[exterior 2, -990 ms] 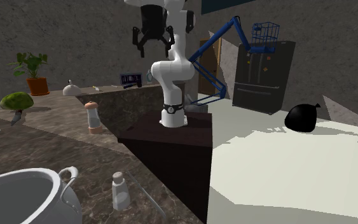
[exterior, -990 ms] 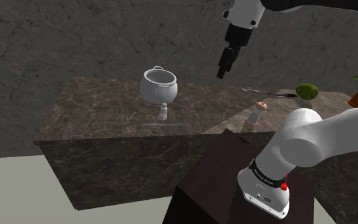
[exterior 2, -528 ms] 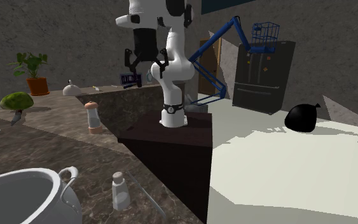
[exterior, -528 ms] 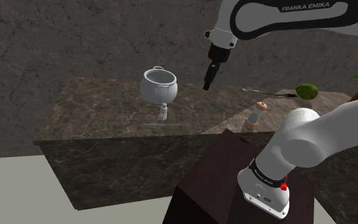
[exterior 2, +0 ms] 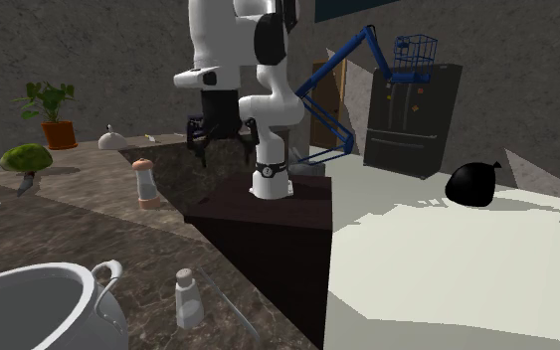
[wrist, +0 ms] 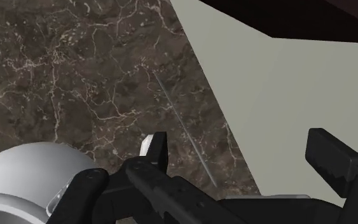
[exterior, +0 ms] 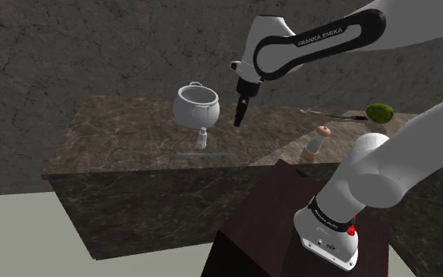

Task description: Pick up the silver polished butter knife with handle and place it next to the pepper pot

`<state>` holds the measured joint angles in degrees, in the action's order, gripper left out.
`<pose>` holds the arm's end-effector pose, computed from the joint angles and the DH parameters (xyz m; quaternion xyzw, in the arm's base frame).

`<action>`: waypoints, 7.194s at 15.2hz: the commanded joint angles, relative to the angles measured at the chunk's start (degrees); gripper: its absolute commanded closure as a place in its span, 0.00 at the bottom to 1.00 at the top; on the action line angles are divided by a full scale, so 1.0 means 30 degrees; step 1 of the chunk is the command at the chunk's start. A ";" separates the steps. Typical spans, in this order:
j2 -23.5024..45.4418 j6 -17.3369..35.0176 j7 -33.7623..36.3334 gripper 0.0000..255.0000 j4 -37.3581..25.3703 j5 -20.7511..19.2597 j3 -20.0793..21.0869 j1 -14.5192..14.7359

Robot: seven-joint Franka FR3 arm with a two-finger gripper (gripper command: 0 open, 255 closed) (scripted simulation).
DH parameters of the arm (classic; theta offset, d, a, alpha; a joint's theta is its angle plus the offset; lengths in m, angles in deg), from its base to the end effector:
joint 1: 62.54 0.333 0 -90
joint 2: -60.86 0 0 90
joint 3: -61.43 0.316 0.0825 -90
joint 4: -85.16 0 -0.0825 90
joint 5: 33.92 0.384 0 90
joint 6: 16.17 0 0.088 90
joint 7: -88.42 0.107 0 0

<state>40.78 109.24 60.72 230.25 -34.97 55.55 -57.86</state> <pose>0.4196 -0.0091 0.3982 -0.9714 -0.2373 -0.0051 0.0091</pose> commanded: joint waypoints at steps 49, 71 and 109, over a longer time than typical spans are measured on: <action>1.4402 0.9467 -0.8922 1.00 -0.5441 0.2773 0.1024 0.0532; 0.9715 0.4536 -0.8062 1.00 -0.5711 0.1773 0.0536 0.0841; 0.0353 -0.1058 -1.2240 1.00 -0.1904 -0.0347 -0.2587 -0.1835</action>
<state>43.34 105.81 25.02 222.79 -35.43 48.49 -62.67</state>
